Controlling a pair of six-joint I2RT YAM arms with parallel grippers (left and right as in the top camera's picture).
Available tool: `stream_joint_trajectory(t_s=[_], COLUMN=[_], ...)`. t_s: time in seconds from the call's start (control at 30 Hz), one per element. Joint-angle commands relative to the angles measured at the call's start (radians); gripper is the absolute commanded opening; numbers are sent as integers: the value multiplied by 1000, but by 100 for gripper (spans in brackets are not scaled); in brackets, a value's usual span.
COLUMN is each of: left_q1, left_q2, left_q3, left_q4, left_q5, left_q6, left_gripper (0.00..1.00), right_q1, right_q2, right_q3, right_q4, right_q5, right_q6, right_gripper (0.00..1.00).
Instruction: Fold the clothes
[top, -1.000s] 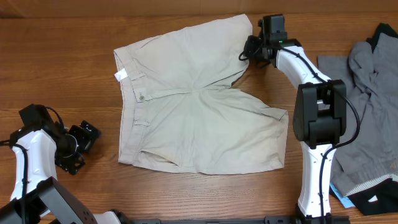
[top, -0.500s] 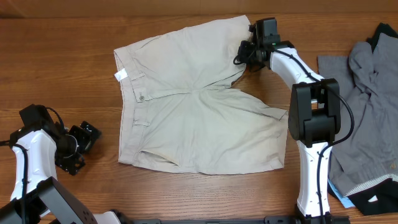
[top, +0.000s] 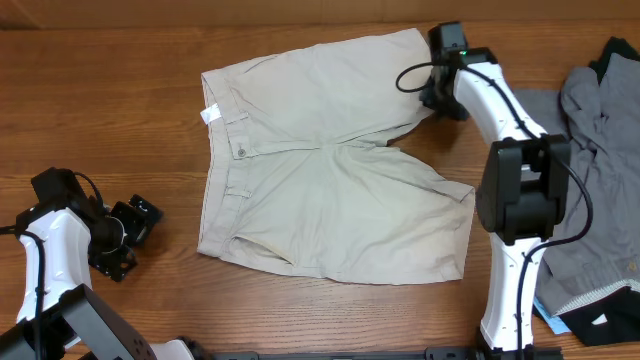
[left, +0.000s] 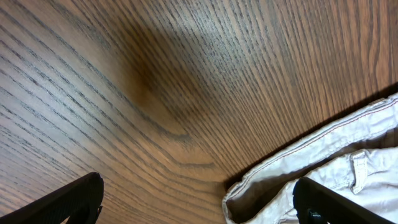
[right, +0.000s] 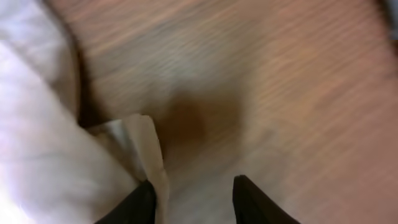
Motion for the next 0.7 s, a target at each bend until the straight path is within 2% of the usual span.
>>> stream_joint_trajectory(t_s=[0.0, 0.37, 0.47, 0.53, 0.67], left_q1=[-7, -8, -24, -61, -163], left_q2=[3, 3, 3, 3, 3], left_q3=[19, 19, 19, 19, 19], left_q4=[-4, -32, -40, -21, 83], left_q5=[9, 10, 55, 116, 266], left_q6=[19, 59, 132, 199, 306], left_gripper=[100, 100, 100, 99, 84], right_q1=[-2, -37, -68, -96, -120], right_q2=[-46, -140, -216, -260, -277], right_q3=[24, 24, 24, 24, 24], right_q4=[-60, -223, -253, -283, -329], right_q5=[87, 47, -34, -100, -251], right_q6=[41, 41, 26, 23, -82], right_gripper=[44, 53, 56, 64, 71])
